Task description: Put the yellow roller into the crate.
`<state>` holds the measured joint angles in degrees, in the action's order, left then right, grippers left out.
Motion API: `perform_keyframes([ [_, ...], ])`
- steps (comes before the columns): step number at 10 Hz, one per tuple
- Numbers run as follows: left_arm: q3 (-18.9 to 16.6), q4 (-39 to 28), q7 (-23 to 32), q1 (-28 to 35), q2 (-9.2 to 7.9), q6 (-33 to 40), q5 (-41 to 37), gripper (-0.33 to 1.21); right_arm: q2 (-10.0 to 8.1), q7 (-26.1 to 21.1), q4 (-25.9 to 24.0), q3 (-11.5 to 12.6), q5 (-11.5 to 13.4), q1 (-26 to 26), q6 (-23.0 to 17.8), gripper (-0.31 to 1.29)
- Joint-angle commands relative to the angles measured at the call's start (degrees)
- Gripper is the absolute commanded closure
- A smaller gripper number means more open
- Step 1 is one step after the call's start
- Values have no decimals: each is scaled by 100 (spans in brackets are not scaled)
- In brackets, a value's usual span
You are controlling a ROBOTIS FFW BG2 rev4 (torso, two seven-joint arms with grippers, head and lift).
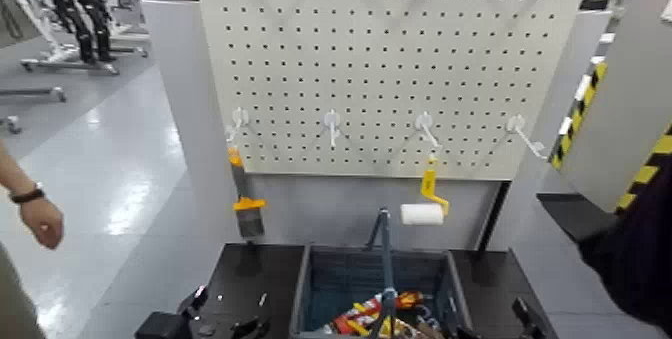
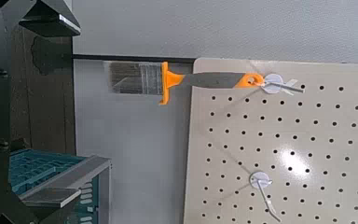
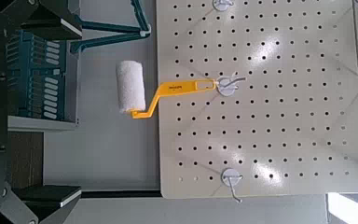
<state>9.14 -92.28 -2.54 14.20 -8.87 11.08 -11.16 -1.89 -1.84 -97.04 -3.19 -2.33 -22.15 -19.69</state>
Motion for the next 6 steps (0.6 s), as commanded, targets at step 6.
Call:
perform_keyframes([
  [6, -18, -9, -53, 3, 9, -18, 9, 10, 110, 553, -131, 407, -57, 114, 440, 13],
])
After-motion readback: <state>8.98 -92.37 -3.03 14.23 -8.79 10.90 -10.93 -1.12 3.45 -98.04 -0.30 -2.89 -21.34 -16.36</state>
